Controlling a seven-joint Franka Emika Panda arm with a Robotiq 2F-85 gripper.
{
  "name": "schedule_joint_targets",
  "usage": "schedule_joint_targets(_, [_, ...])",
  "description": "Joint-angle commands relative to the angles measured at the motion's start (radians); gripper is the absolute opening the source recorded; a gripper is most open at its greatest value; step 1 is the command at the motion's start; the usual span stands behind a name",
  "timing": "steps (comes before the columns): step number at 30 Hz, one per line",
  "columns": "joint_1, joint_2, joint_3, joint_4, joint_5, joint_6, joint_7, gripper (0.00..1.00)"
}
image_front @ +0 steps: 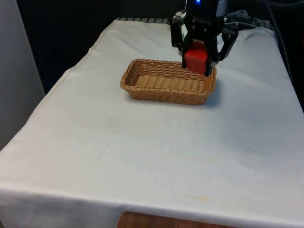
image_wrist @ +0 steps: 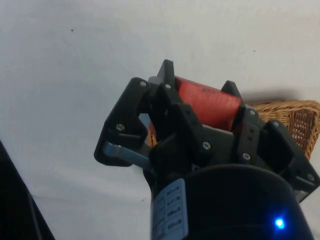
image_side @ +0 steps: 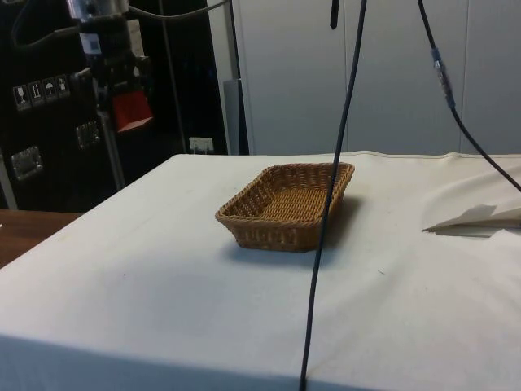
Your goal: Pick up the cube and place it into the basket.
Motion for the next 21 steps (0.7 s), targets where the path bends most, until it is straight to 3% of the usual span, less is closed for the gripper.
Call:
schedule_joint_targets(1, [0.01, -0.037, 0.0, -0.052, 0.002, 0.023, 0.002, 0.03])
schedule_joint_targets(3, [0.01, -0.044, 0.003, -0.064, 0.001, 0.025, 0.002, 0.03])
schedule_joint_targets(4, [0.0, -0.008, 0.003, -0.012, 0.0, 0.0, 0.0, 0.03])
schedule_joint_targets(5, [0.0, -0.012, 0.005, -0.019, 0.0, 0.0, 0.0, 0.03])
schedule_joint_targets(6, [0.01, -0.051, 0.005, -0.078, 0.001, 0.03, 0.002, 0.03])
schedule_joint_targets(12, [0.01, -0.069, 0.012, -0.117, -0.001, 0.05, 0.004, 0.03])
schedule_joint_targets(13, [0.009, -0.068, 0.013, -0.116, 0.0, 0.049, 0.004, 0.03])
schedule_joint_targets(14, [0.0, -0.039, 0.015, -0.075, 0.0, 0.022, 0.0, 0.03])
schedule_joint_targets(15, [0.007, -0.066, 0.014, -0.115, 0.001, 0.049, 0.005, 0.03])
schedule_joint_targets(21, [0.01, -0.091, 0.018, -0.153, -0.009, 0.075, 0.009, 0.03])
